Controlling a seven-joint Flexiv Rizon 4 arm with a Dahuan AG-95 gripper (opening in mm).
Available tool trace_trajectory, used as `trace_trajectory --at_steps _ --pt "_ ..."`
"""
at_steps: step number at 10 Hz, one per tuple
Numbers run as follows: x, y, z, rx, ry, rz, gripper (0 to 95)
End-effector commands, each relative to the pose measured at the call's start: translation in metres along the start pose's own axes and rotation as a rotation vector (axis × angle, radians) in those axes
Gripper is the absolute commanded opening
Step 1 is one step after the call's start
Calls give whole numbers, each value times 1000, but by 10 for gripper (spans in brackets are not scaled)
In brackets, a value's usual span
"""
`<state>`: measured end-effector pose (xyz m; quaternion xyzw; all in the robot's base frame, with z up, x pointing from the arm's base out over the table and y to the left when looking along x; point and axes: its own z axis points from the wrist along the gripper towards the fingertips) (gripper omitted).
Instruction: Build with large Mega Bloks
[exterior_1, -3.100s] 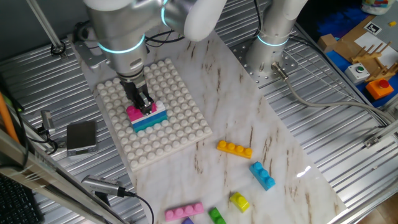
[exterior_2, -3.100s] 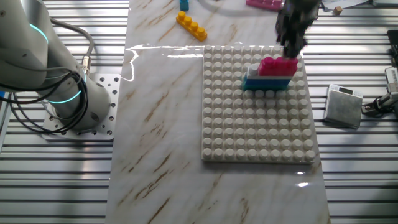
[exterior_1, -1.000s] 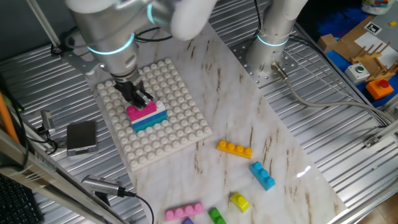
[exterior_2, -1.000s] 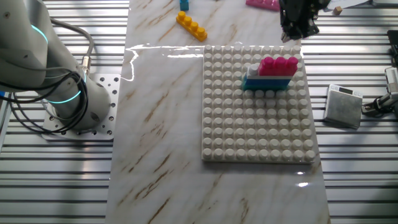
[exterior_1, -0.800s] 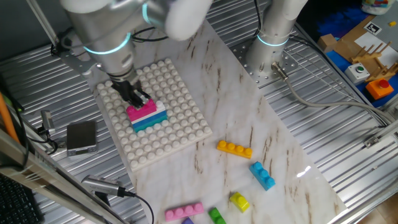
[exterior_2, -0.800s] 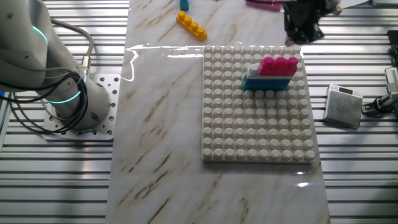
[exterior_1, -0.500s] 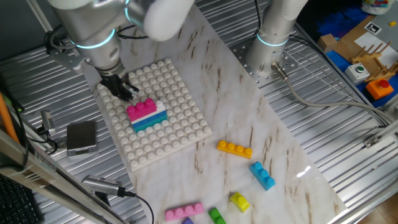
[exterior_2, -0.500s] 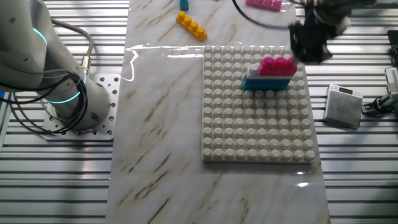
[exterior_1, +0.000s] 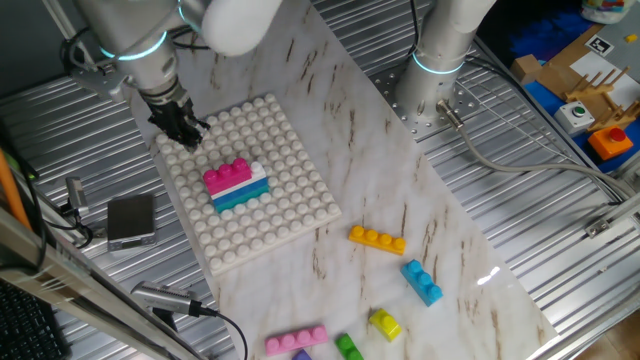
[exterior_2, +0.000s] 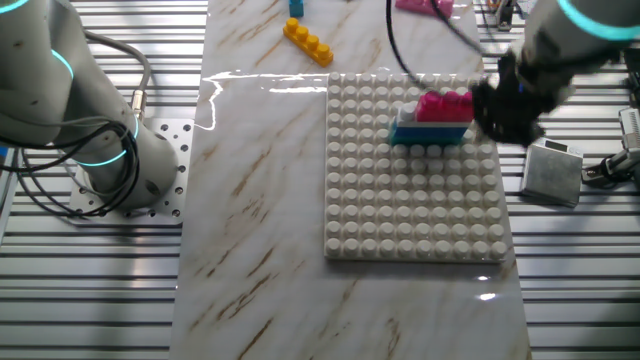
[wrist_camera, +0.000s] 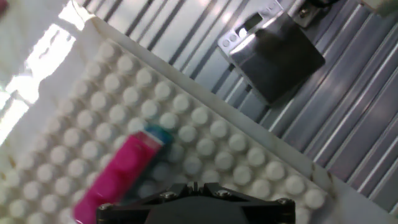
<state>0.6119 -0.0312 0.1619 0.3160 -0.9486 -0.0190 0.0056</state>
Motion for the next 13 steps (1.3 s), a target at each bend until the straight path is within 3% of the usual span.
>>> trace_trajectory --at_steps 1,3,5,10,12,13 --pt "7 -2 0 -1 3 11 0" --pt "8 -1 0 -21 -9 20 0" --pt "8 -1 0 5 31 78 0" --pt "8 -1 0 5 13 231 0" --pt "9 -26 6 -17 9 225 0" --pt "8 -45 18 -22 6 210 0"
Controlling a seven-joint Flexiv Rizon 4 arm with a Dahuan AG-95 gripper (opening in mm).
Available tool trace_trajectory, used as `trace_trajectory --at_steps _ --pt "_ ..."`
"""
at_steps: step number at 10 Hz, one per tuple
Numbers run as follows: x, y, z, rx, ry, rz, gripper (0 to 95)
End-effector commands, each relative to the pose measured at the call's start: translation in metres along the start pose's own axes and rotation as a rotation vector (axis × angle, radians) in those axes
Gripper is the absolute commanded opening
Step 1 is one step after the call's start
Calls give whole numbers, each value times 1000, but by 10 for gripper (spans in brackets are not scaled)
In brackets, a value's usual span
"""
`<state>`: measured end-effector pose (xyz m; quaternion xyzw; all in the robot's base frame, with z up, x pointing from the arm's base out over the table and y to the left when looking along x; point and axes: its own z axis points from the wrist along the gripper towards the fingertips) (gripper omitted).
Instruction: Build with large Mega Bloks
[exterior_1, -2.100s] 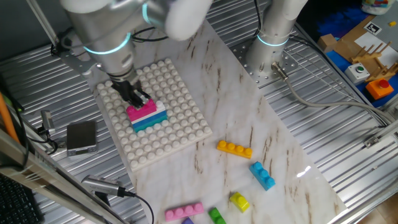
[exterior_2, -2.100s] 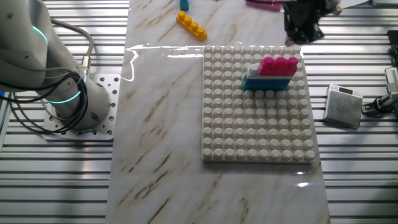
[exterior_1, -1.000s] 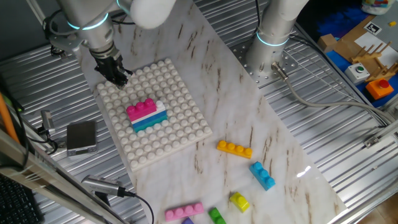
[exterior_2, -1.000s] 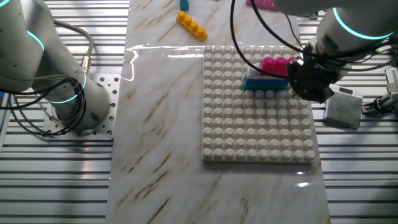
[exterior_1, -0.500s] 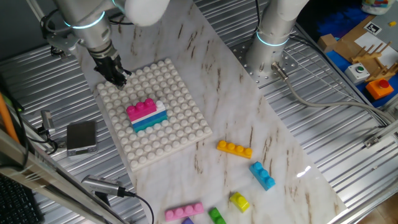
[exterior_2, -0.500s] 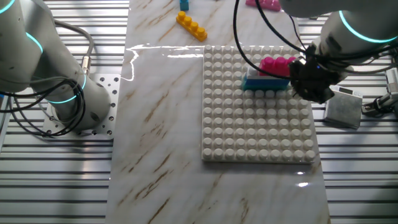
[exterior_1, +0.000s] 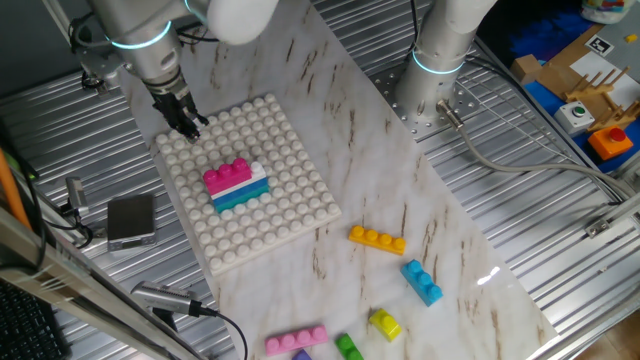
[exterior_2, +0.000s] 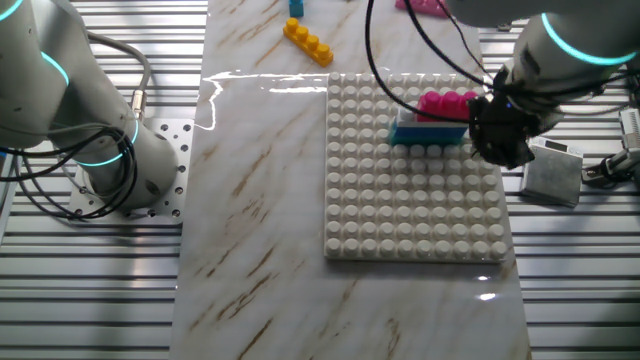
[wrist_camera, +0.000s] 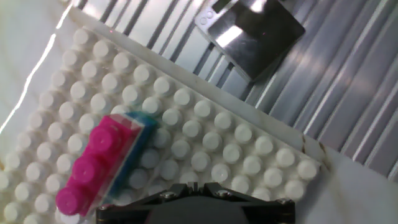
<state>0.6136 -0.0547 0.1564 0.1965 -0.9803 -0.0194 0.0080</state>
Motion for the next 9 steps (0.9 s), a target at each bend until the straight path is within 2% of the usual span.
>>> trace_trajectory --at_steps 1,4,5,6,9 --pt "-13 -31 19 -22 6 -37 0" --pt "-23 -50 39 -24 19 -78 0" --pt "-24 -50 42 3 34 -68 0" --pt "-24 -50 42 10 38 -62 0" --pt "-24 -50 42 10 41 -88 0"
